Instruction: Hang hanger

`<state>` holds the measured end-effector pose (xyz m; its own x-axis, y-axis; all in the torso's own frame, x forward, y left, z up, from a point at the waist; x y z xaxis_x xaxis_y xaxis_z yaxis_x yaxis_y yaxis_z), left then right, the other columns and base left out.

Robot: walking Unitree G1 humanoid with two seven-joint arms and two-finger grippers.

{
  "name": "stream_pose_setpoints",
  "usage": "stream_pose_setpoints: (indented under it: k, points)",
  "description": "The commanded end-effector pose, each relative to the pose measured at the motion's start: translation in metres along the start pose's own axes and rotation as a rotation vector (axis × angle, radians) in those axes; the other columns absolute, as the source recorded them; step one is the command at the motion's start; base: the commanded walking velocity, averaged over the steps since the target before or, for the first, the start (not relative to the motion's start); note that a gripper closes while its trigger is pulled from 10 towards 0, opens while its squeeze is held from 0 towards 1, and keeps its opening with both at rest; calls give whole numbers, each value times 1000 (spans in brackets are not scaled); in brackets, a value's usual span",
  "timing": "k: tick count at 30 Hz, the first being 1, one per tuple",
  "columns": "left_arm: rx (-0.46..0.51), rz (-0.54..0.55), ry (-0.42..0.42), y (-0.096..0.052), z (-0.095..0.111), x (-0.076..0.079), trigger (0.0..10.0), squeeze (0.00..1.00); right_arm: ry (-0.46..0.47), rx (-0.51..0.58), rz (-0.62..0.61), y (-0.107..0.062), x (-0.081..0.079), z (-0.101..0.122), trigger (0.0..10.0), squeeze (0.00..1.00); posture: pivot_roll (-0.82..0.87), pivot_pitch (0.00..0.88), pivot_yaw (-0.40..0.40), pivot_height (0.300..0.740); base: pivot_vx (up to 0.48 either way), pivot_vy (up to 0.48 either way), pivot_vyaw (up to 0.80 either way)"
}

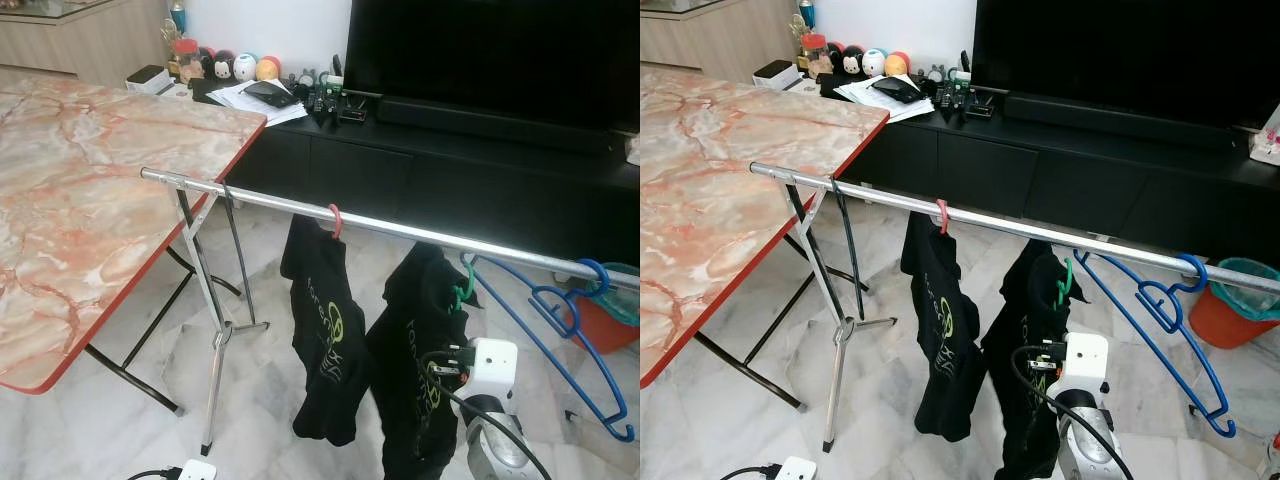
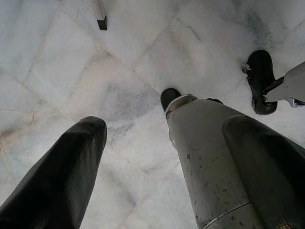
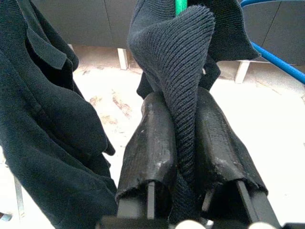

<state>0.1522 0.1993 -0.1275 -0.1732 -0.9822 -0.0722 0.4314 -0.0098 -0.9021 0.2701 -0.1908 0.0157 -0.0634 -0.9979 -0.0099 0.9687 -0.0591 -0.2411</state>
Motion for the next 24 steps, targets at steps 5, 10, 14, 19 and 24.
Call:
stream_pose_setpoints:
  k: [5, 10, 14, 19, 24]
  points:
    - [-73, -18, 14, -3, -24, 6, 10000, 0, -2, 68, -12, 1, 5, 15, 10000, 0, -118, 0, -29, 740, 0, 0, 0]
    - [-80, -27, 8, -3, -28, 10, 10000, 0, -8, 68, -10, 1, 7, 16, 10000, 0, -123, 0, -40, 740, 0, 0, 0]
    - [-84, -34, 4, -3, -30, 13, 10000, 0, -18, 69, -15, 1, 11, 19, 10000, 0, -125, 0, -47, 740, 0, 0, 0]
    - [-79, -43, -16, -3, -30, 18, 10000, 0, -21, 74, -24, 5, 17, 24, 10000, 0, -113, 0, -72, 740, 0, 0, 0]
    - [-64, -37, -28, -2, -24, 19, 10000, 0, -17, 77, -19, 15, 15, 30, 10000, 0, -106, 0, -86, 740, 0, 0, 0]
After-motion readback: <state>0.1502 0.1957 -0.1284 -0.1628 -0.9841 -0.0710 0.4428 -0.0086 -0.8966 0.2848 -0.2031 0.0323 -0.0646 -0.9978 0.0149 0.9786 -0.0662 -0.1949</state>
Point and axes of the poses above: a point about 5 cm out from each wrist's last joint towards the gripper, its own y axis pointing out of the wrist towards the gripper, its own z axis along the axis of the wrist's last joint, x = y × z, the point moved 3 cm from there along y, pointing out of the wrist towards the gripper, and after that the axes turned 3 degrees about -y, right-handed, at the moved point
